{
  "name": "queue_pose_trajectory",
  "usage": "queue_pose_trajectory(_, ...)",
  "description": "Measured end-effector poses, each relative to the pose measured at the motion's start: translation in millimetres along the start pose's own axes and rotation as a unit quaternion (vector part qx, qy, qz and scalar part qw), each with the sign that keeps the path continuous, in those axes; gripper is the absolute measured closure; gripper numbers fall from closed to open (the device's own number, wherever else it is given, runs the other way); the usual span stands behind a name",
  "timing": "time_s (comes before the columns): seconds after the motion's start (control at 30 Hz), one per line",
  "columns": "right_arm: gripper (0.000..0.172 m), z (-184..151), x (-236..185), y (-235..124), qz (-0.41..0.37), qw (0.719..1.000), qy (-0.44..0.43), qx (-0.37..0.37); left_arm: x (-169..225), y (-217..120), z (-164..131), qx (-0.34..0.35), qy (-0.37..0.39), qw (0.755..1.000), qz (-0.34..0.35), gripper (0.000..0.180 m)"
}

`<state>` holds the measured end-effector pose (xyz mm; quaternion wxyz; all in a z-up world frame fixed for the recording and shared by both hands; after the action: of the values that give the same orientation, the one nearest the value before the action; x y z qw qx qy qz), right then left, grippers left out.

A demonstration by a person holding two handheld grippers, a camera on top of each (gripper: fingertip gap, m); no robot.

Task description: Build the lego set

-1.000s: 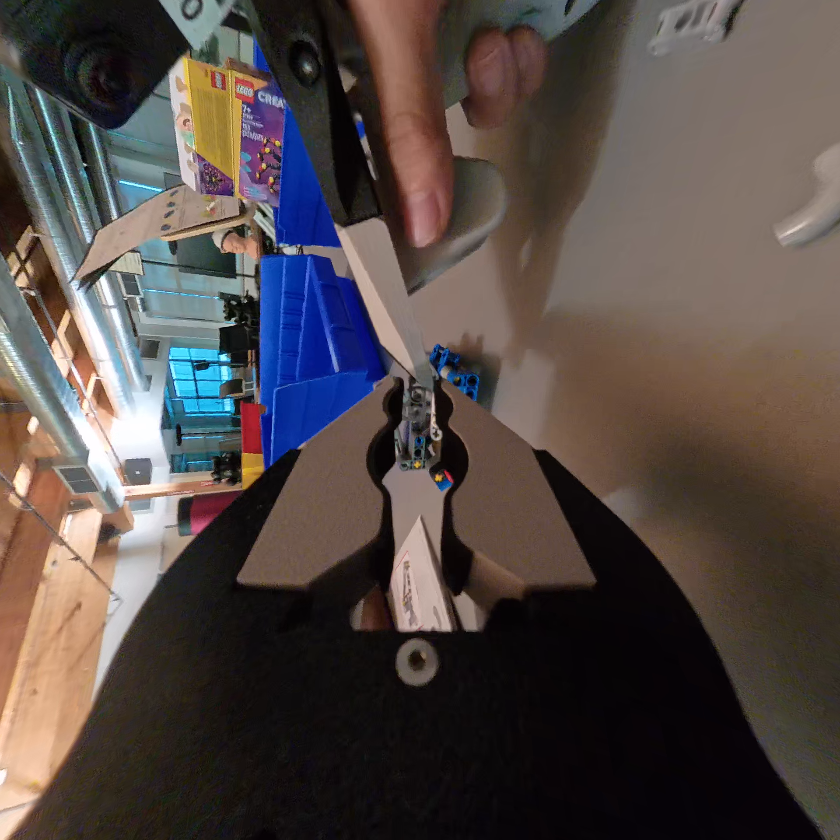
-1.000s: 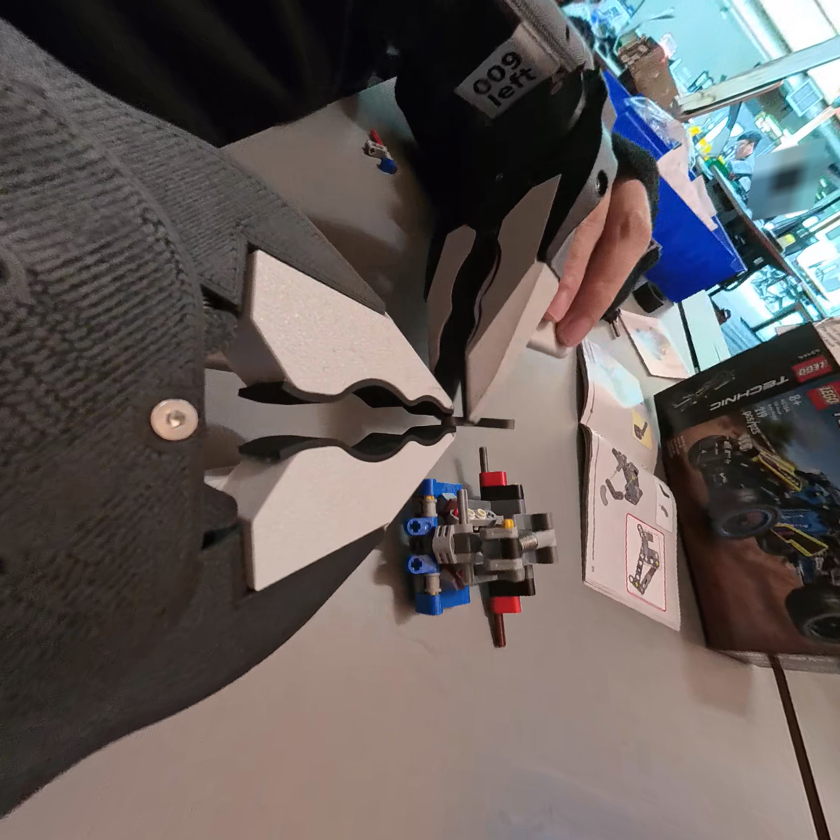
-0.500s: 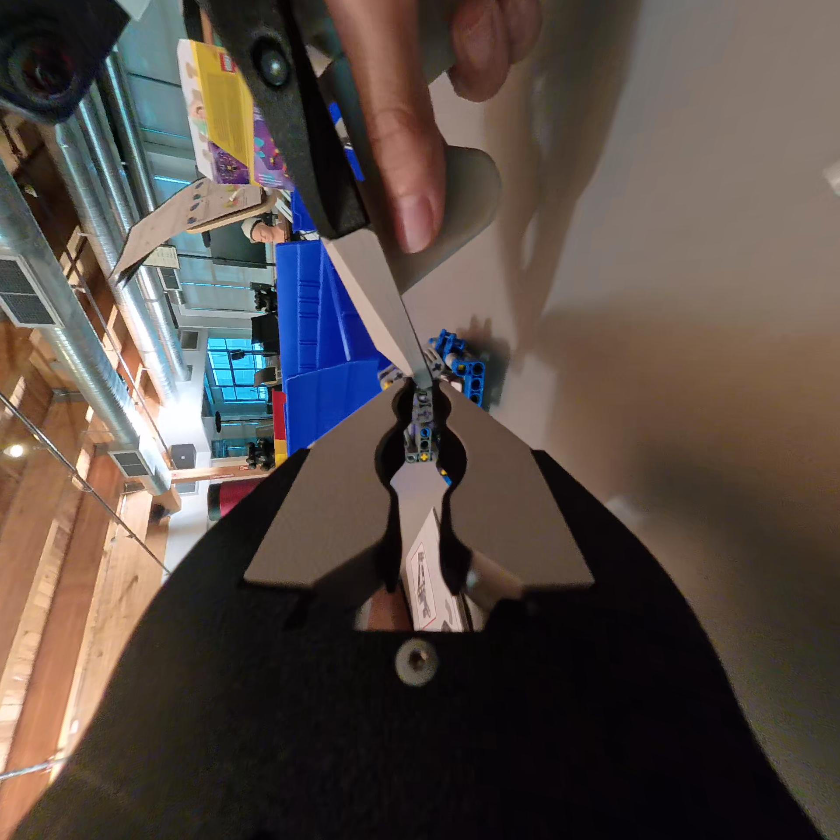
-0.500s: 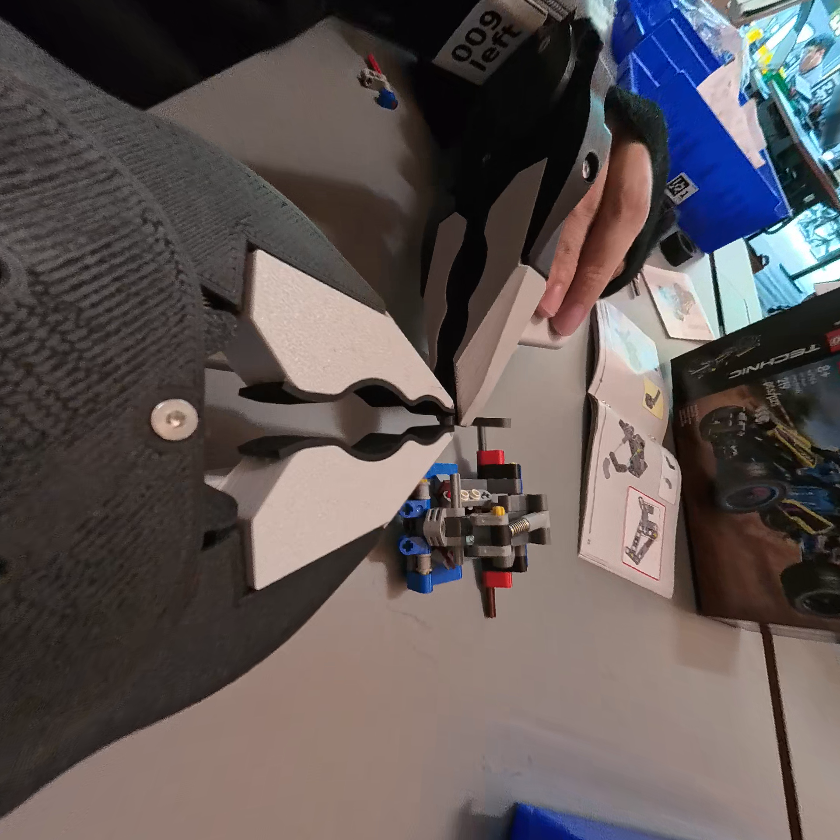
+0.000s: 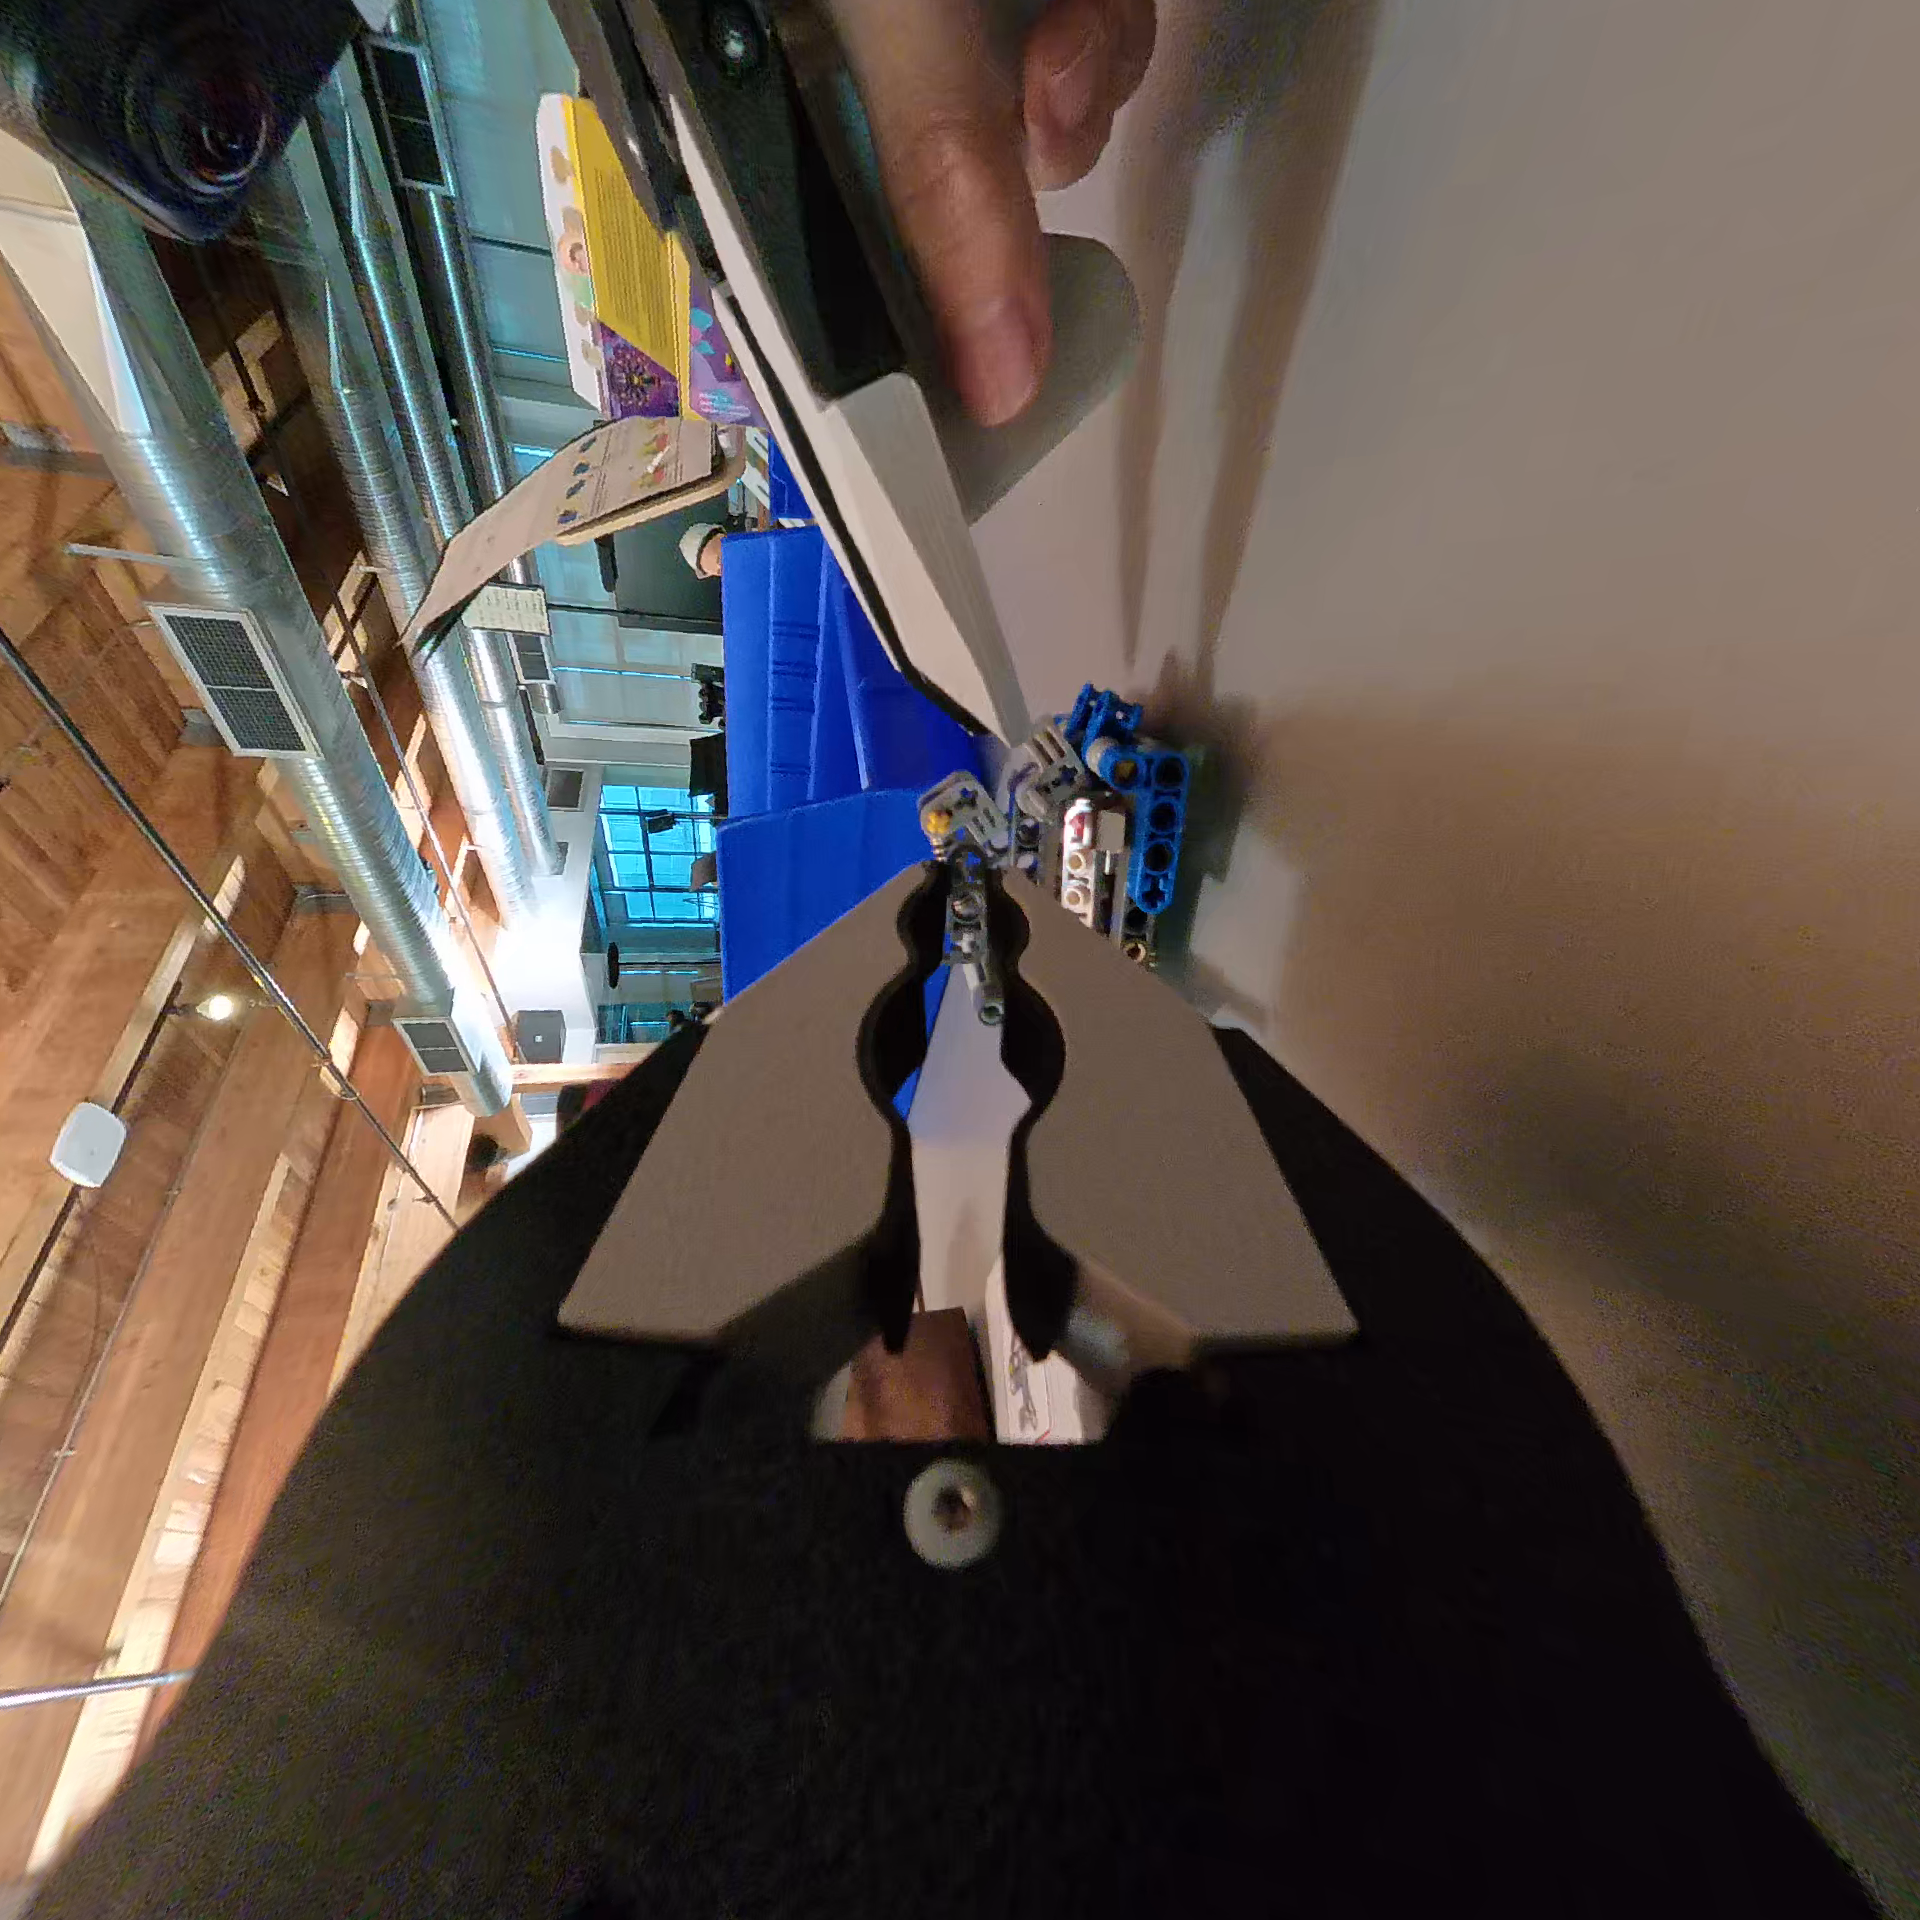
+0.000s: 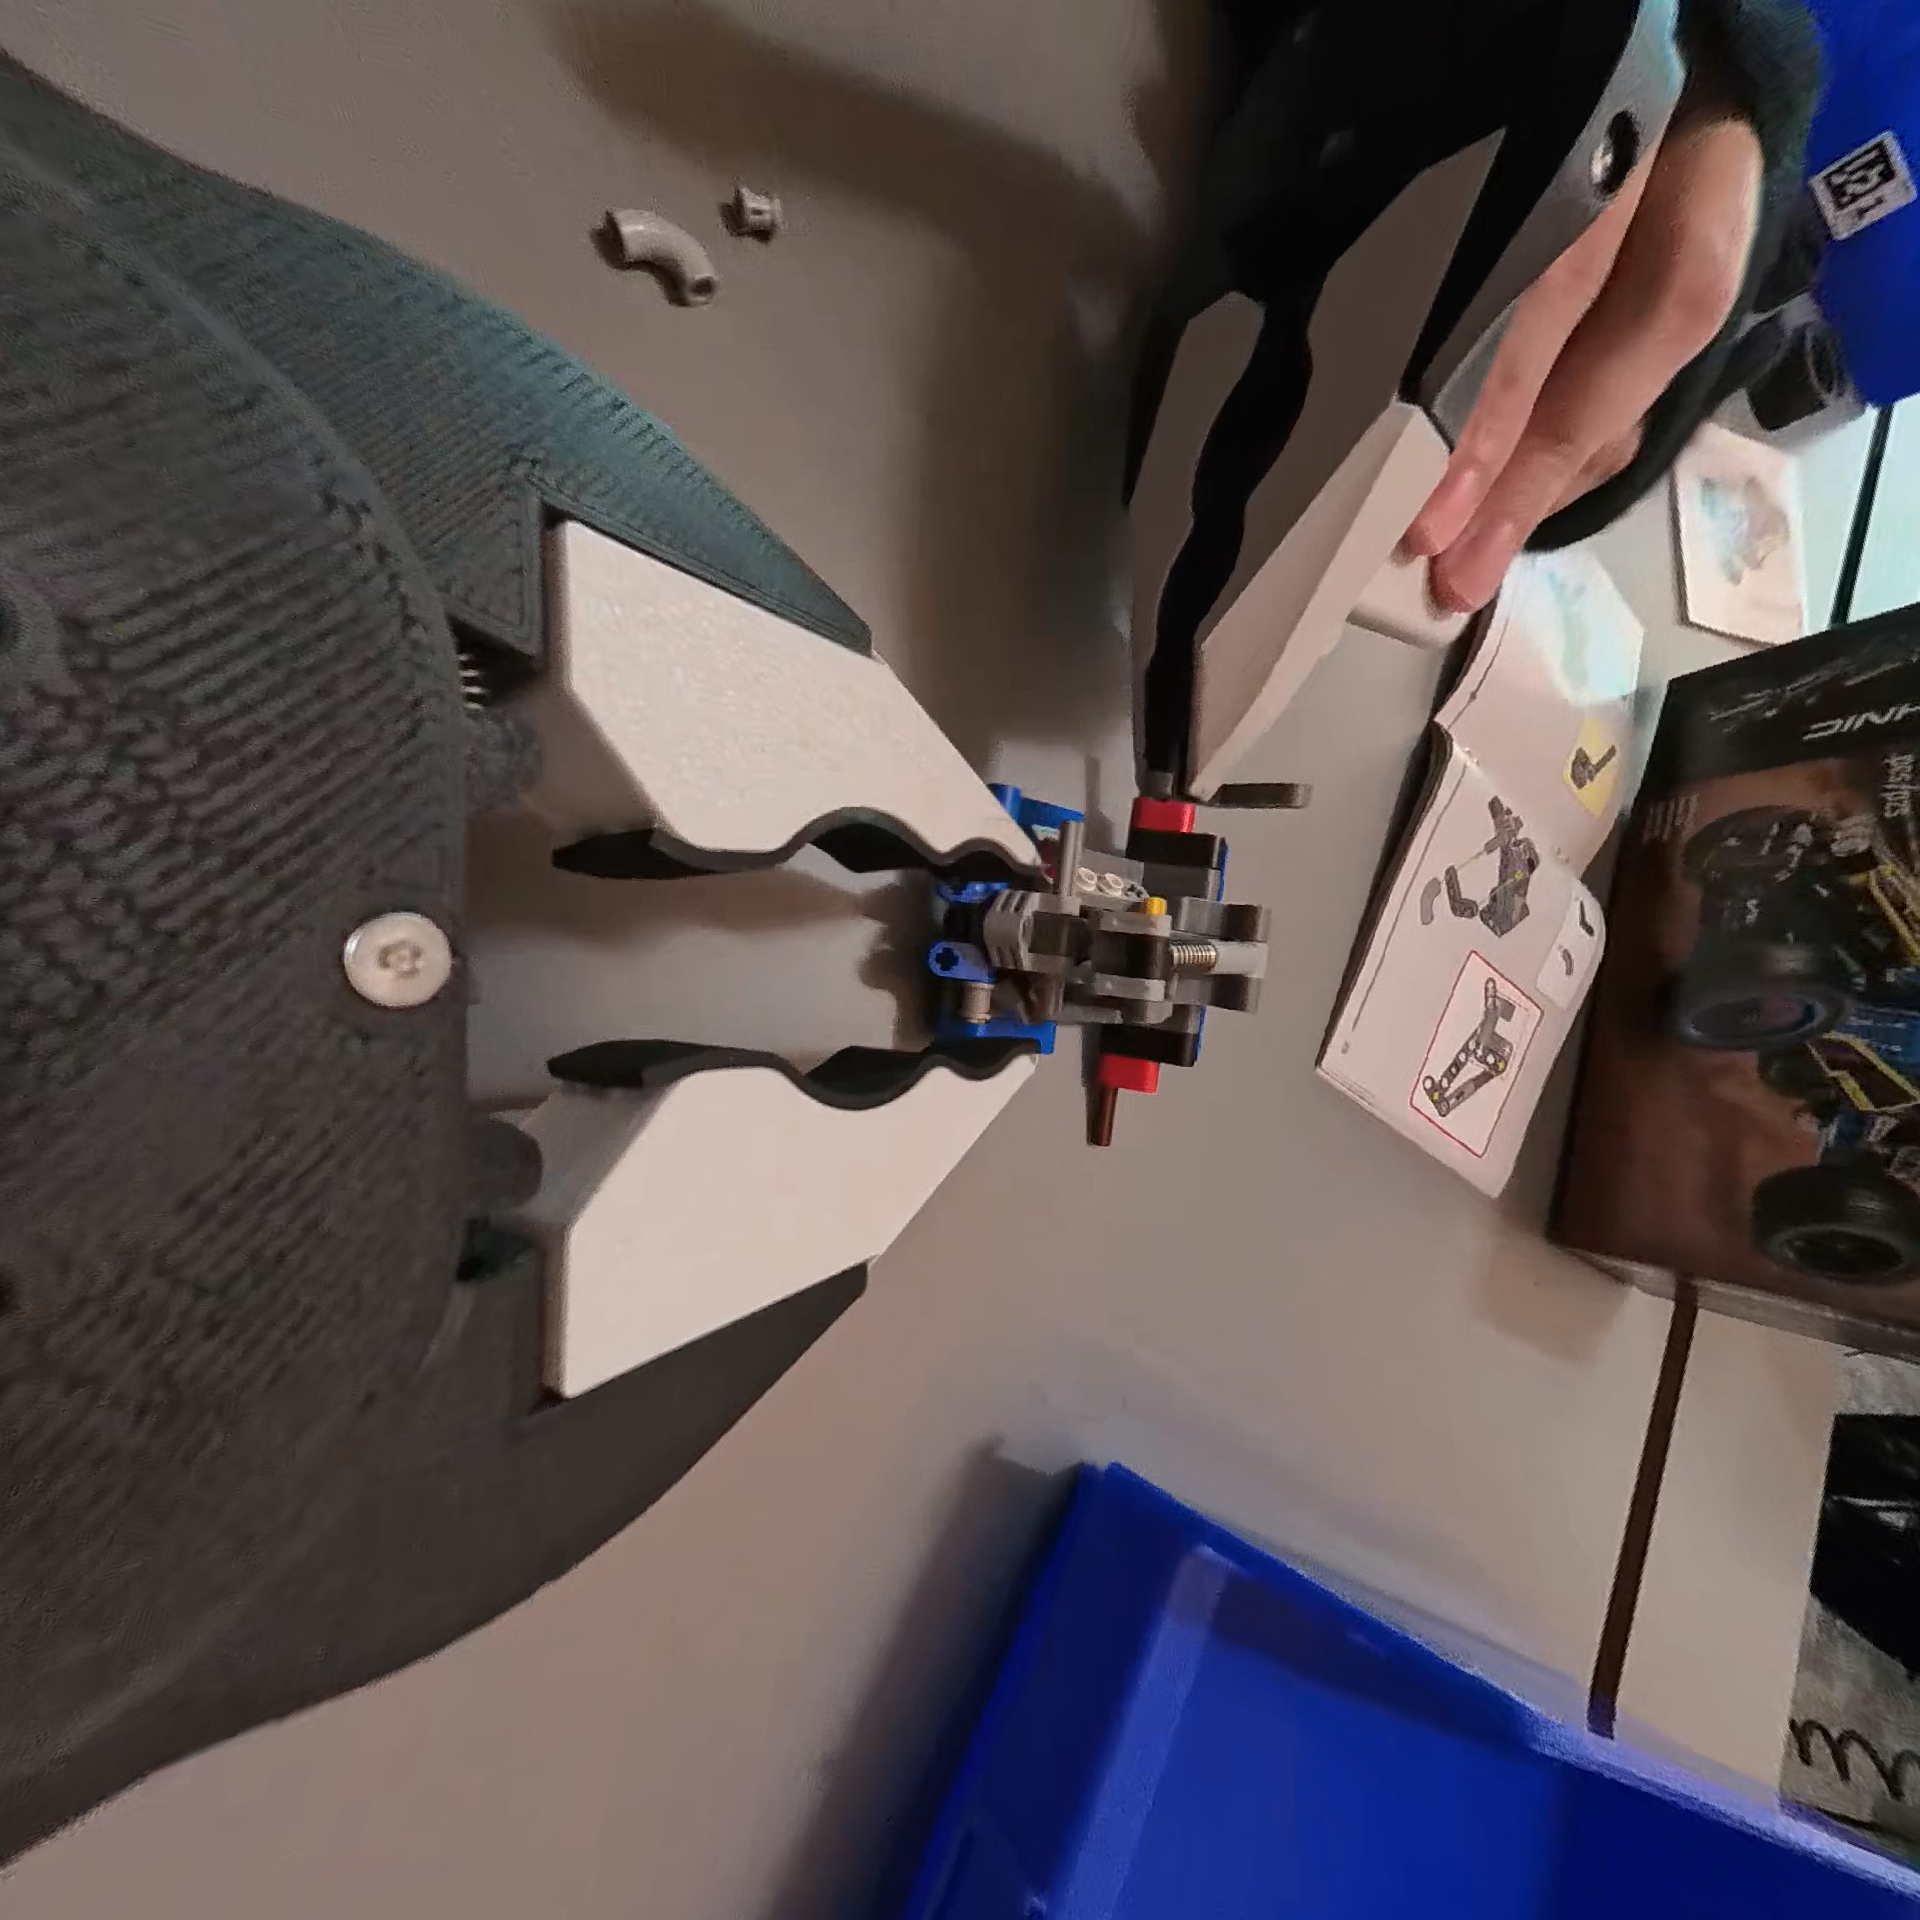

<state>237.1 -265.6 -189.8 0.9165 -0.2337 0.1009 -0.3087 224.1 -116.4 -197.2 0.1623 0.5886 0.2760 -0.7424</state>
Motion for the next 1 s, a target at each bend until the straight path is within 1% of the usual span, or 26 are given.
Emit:
queue_pose_trajectory(0.17,0.147,-5,-4,13,0.001,0.999,0.005,-0.033,7,2,-1,0.002,-0.011,1.0,0.0,0.177)
queue_pose_trajectory(0.27,0.151,-5,-3,14,0.0,0.999,0.005,-0.035,10,2,1,0.004,-0.003,1.0,-0.004,0.177)
queue_pose_trajectory(0.47,0.158,-6,-8,17,-0.001,0.999,-0.014,-0.047,12,2,0,0.004,-0.012,1.0,-0.013,0.177)
queue_pose_trajectory(0.6,0.158,-6,-12,21,-0.018,0.998,-0.031,-0.056,14,2,5,-0.009,0.003,1.0,-0.015,0.177)
queue_pose_trajectory(1.0,0.158,-6,-11,22,-0.012,0.998,-0.008,-0.056,25,3,14,-0.051,0.047,0.997,-0.018,0.177)
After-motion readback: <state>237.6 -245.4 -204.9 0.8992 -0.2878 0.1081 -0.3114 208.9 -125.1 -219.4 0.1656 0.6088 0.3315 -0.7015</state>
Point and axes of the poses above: each gripper's, where its closed fingertips meet, y out along the fingers, z out of its top, x = y × z across the jaws, the point moved 8 cm from there along -y, back along the fingers, and after that the axes turned 1 degree about -y, right-handed, at the moved point
